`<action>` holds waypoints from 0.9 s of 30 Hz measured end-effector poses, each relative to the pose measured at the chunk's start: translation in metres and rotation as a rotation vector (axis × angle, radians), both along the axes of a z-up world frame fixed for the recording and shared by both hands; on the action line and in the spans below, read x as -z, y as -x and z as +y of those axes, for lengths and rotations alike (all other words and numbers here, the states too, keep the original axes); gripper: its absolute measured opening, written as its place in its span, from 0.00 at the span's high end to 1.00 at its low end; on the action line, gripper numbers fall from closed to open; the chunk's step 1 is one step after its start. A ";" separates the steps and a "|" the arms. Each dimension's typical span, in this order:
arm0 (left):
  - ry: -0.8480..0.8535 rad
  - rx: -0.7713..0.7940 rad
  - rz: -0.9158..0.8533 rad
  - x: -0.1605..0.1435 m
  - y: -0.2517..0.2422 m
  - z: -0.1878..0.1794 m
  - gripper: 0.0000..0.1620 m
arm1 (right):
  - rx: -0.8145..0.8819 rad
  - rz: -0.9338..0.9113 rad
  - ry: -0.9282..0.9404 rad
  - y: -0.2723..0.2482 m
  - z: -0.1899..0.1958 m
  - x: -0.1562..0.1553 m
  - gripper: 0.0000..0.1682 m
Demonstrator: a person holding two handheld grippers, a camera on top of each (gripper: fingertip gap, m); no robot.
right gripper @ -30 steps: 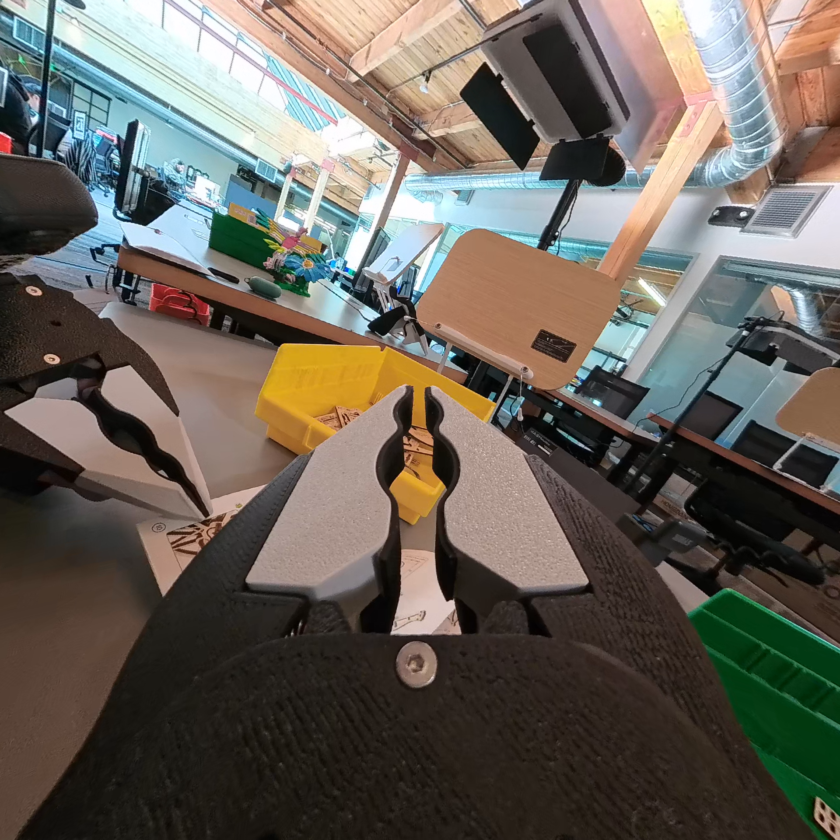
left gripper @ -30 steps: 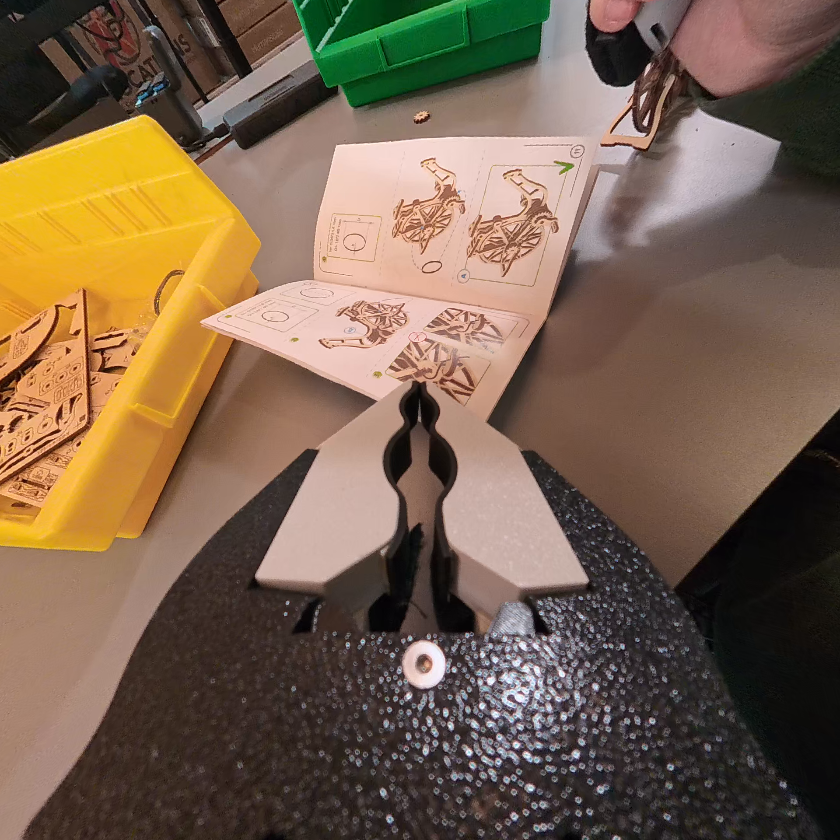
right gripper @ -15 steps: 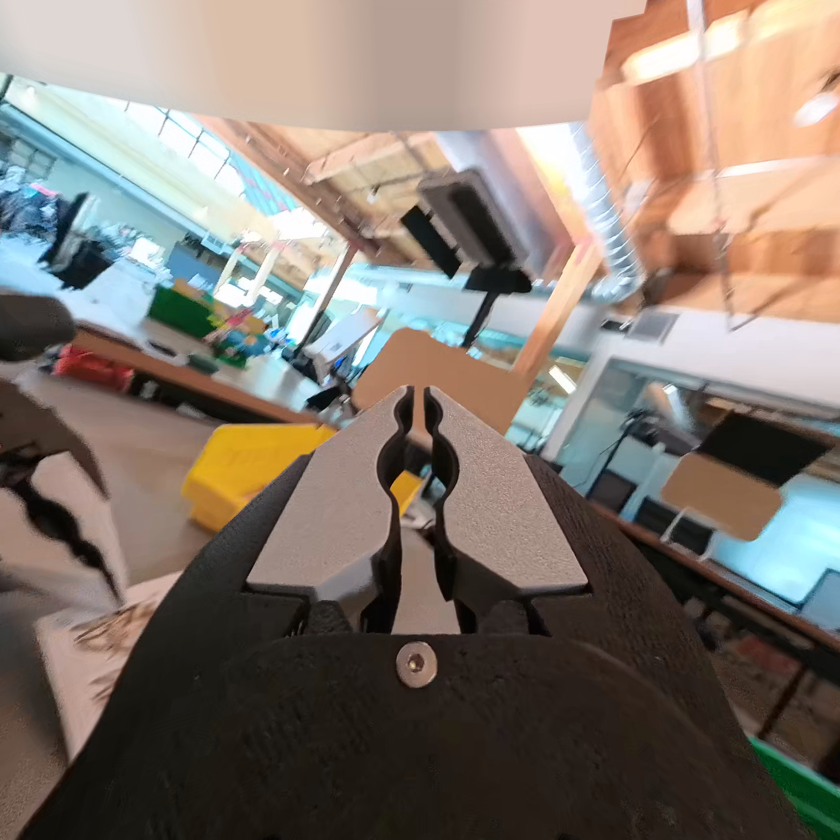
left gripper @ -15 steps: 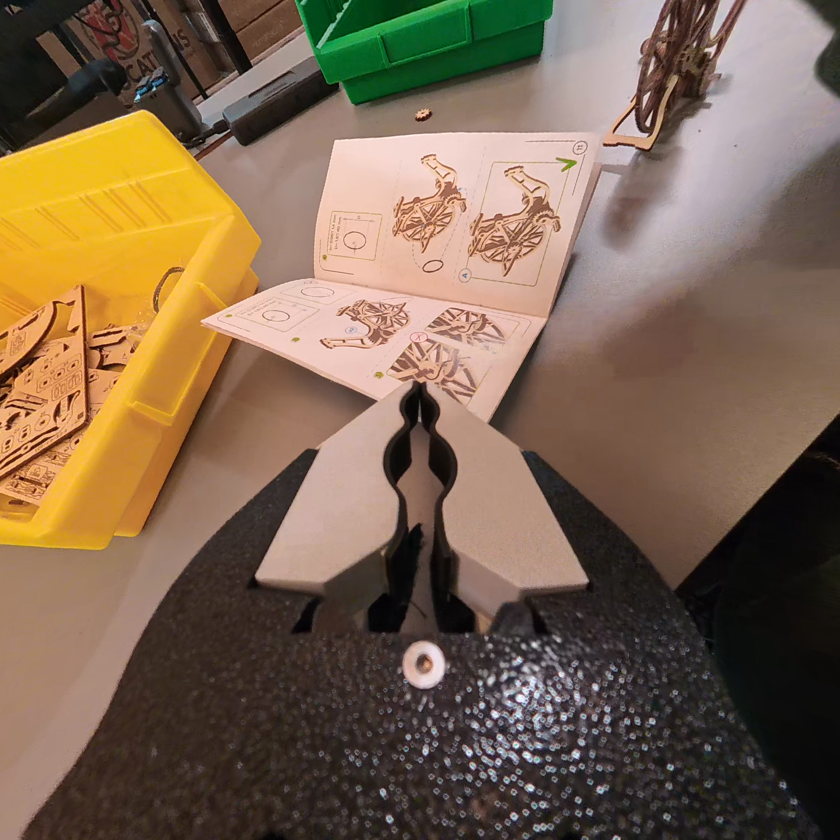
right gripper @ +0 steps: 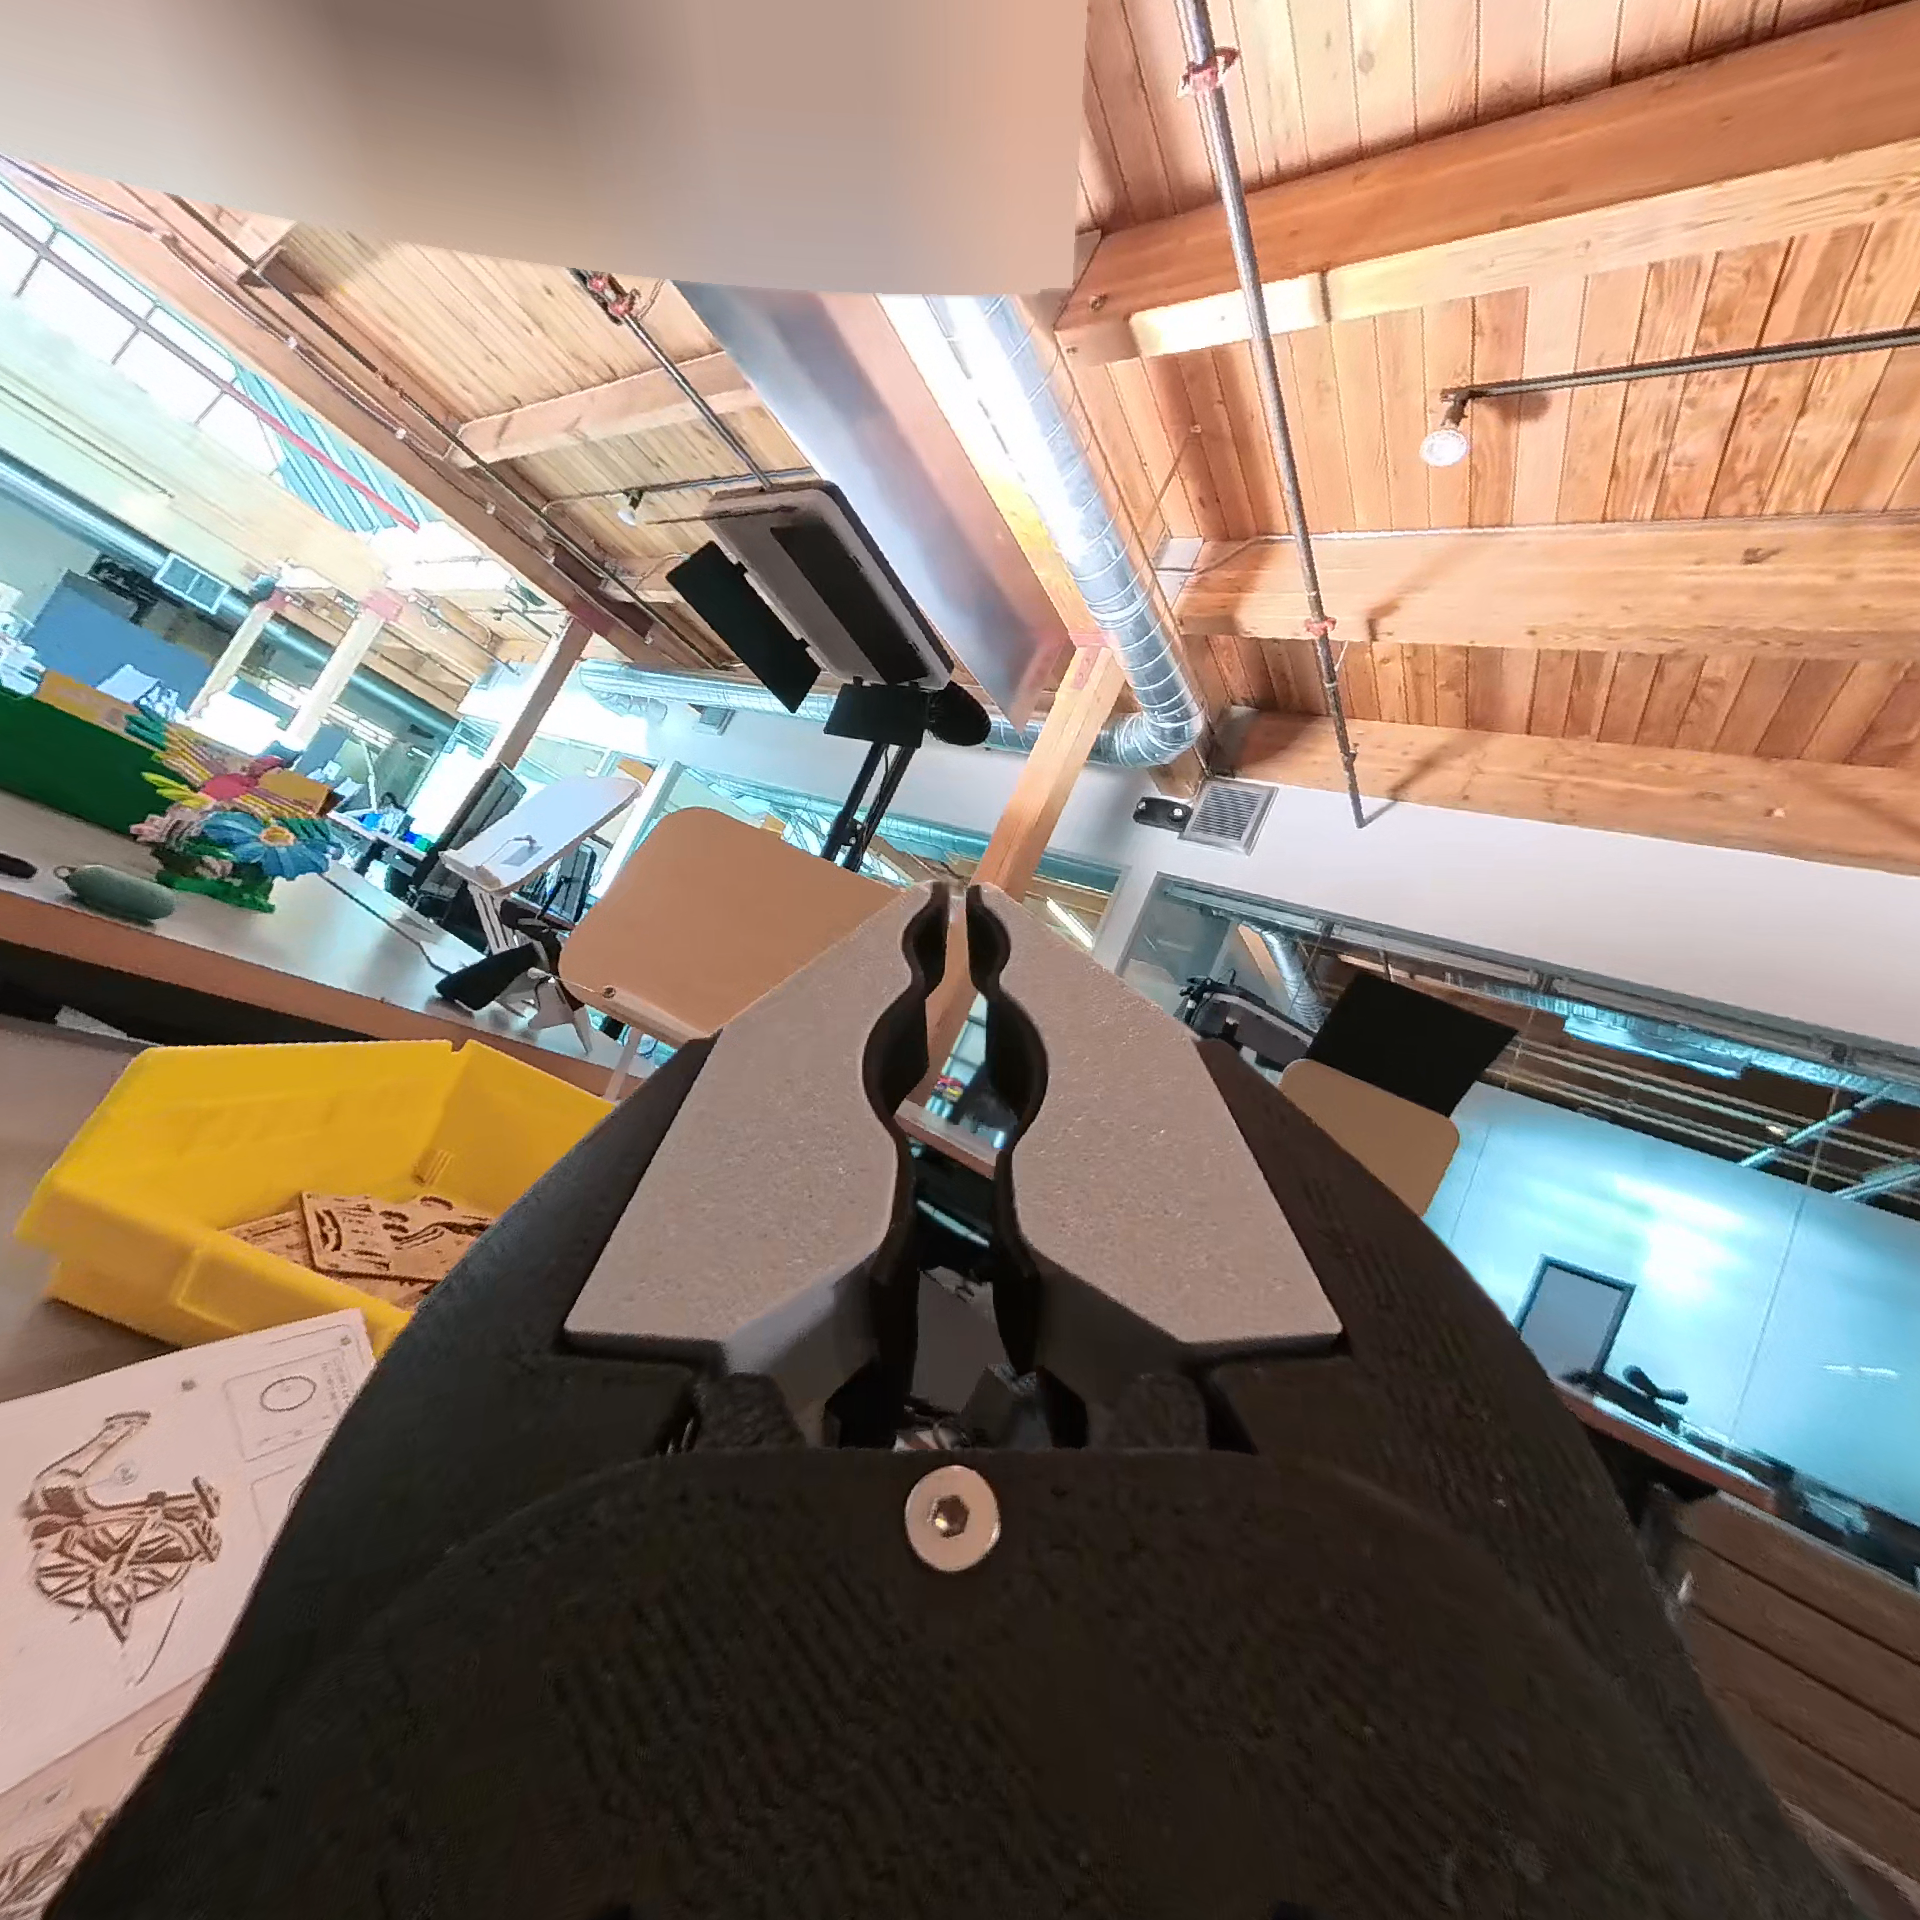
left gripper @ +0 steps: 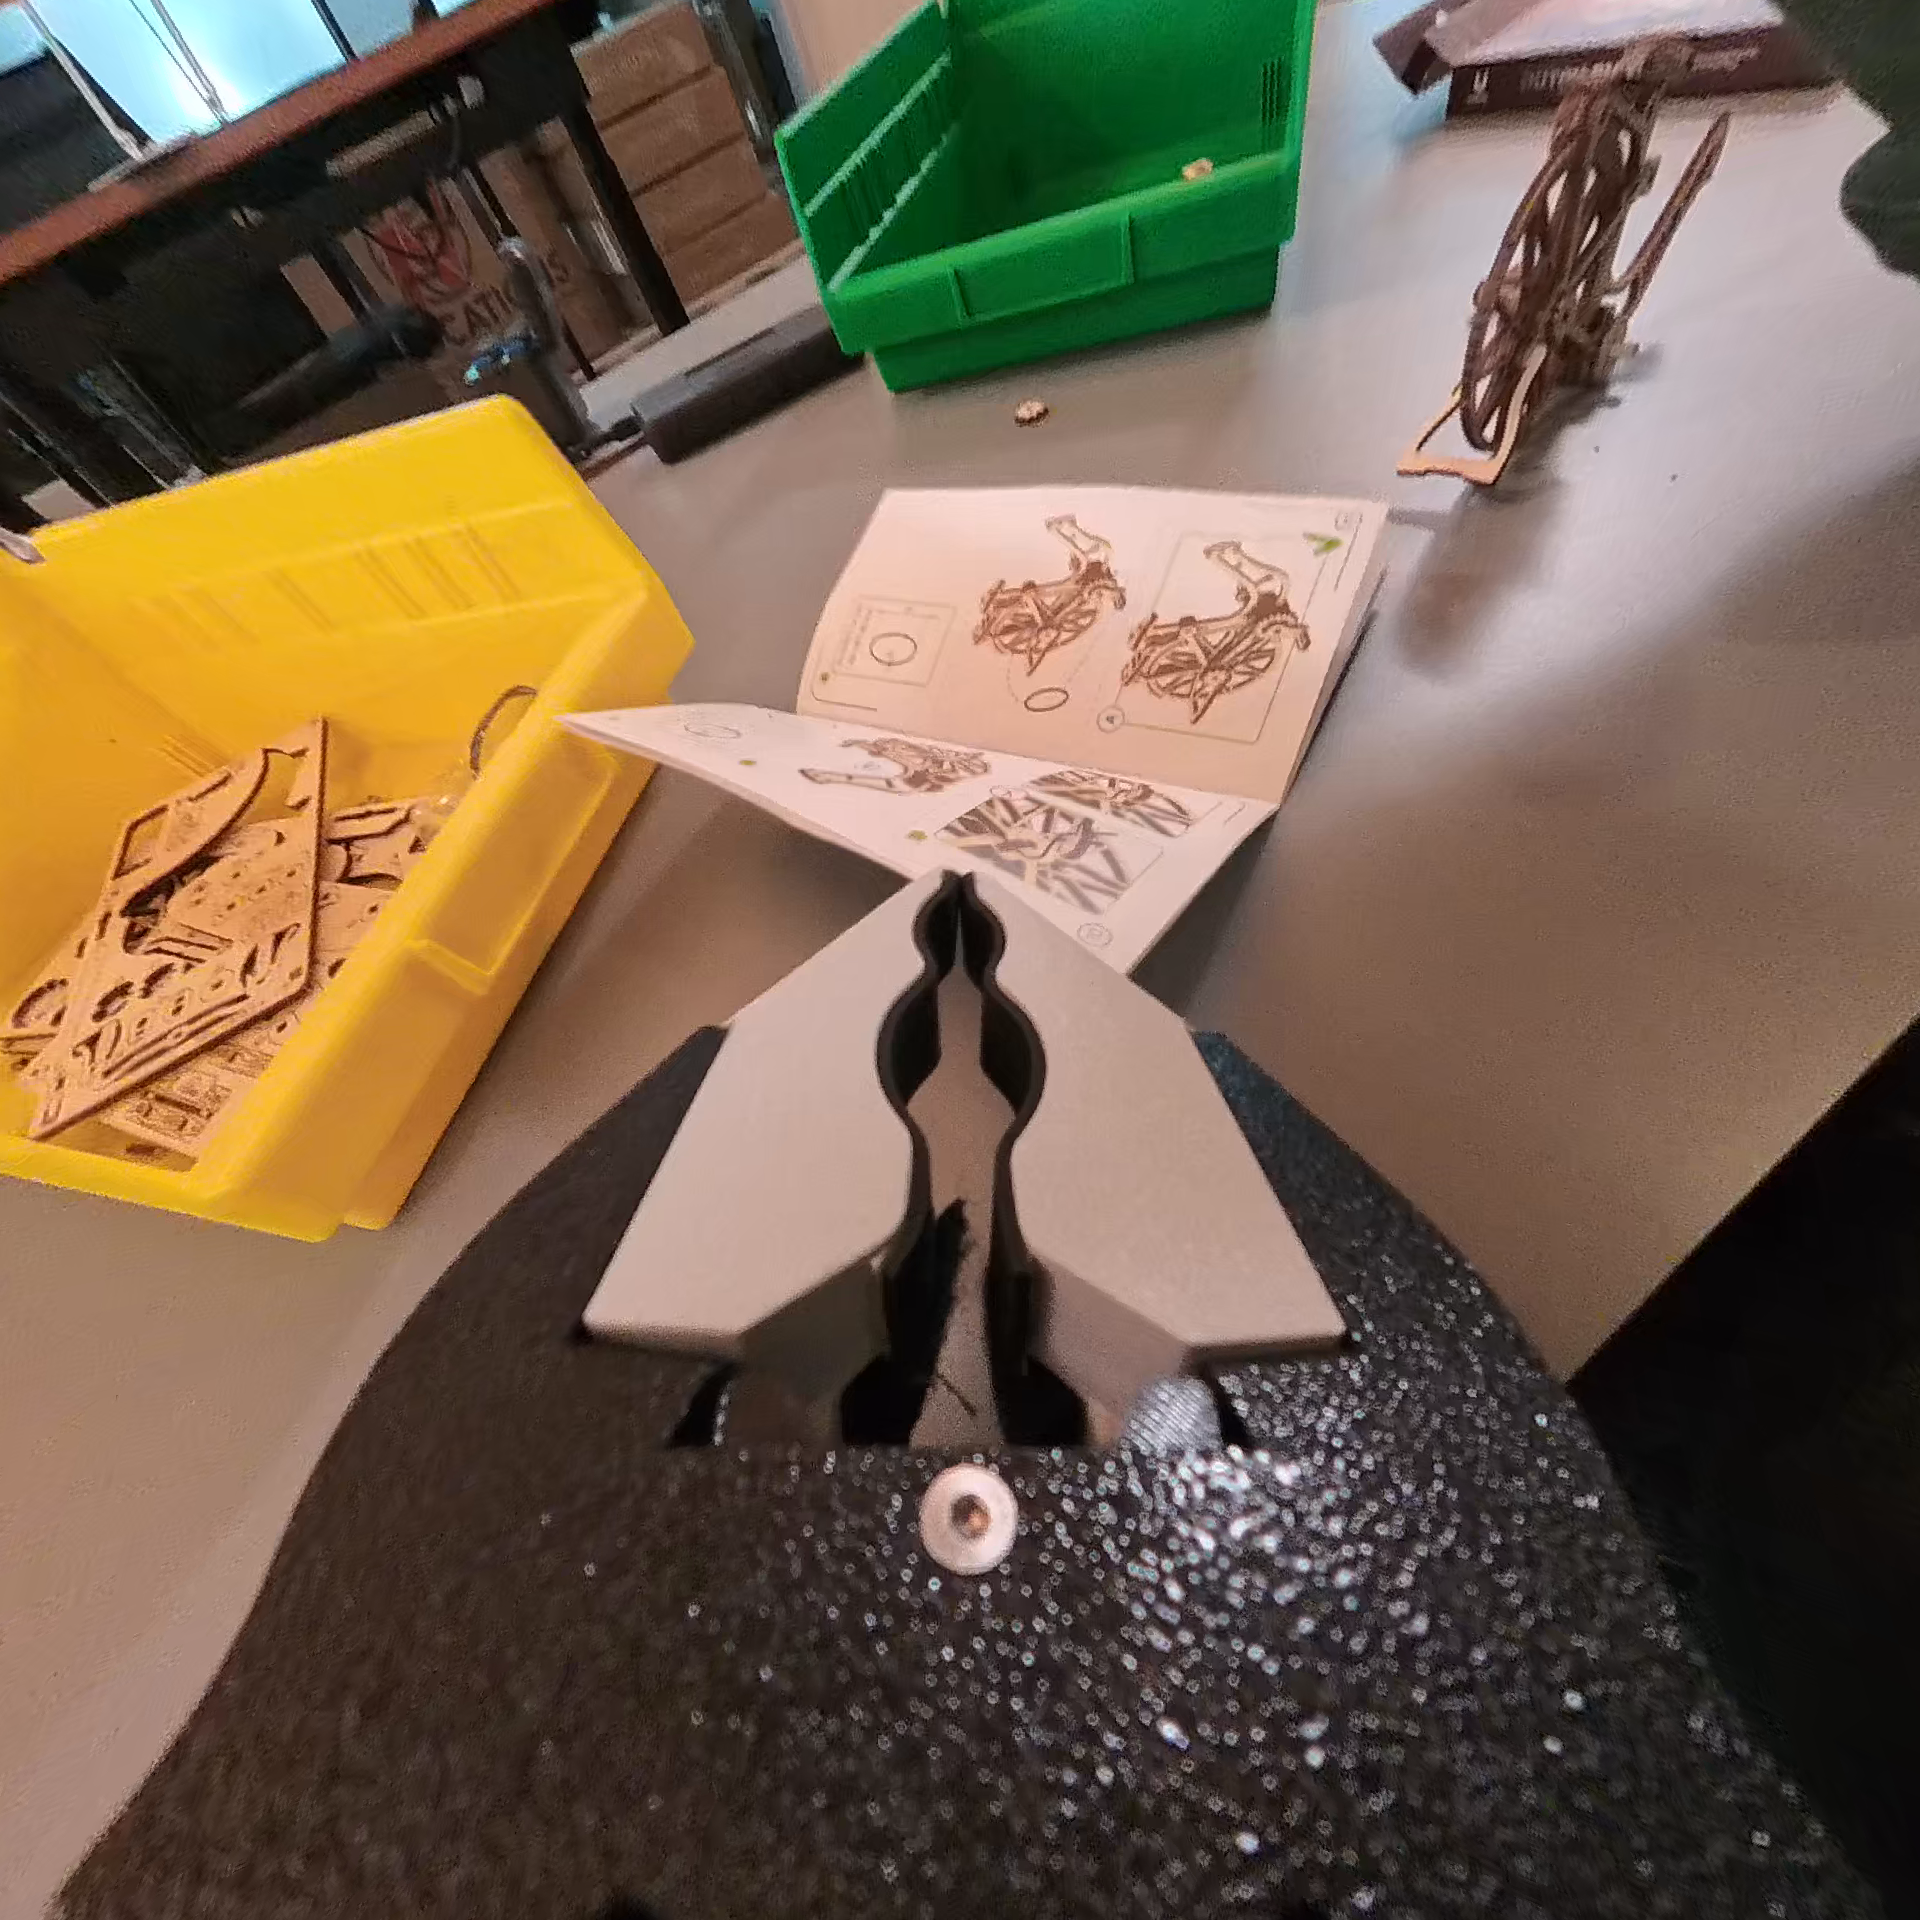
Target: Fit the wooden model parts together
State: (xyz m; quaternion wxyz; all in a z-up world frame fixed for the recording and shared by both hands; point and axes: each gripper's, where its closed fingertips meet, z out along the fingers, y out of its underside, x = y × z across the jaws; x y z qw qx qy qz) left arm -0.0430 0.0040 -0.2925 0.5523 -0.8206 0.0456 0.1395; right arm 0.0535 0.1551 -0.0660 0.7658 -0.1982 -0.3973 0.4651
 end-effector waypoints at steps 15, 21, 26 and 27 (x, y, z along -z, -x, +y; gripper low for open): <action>-0.213 0.000 -0.054 -0.031 0.003 -0.006 1.00 | 0.055 0.043 -0.219 -0.008 -0.038 -0.004 1.00; -0.209 0.002 -0.058 -0.030 0.003 -0.006 1.00 | 0.133 0.089 -0.251 -0.025 -0.024 -0.017 1.00; -0.200 0.002 -0.055 -0.029 0.004 -0.004 1.00 | 0.210 0.126 -0.225 -0.043 0.006 -0.027 1.00; -0.197 0.001 -0.054 -0.028 0.004 -0.004 1.00 | 0.218 0.129 -0.207 -0.045 0.013 -0.028 1.00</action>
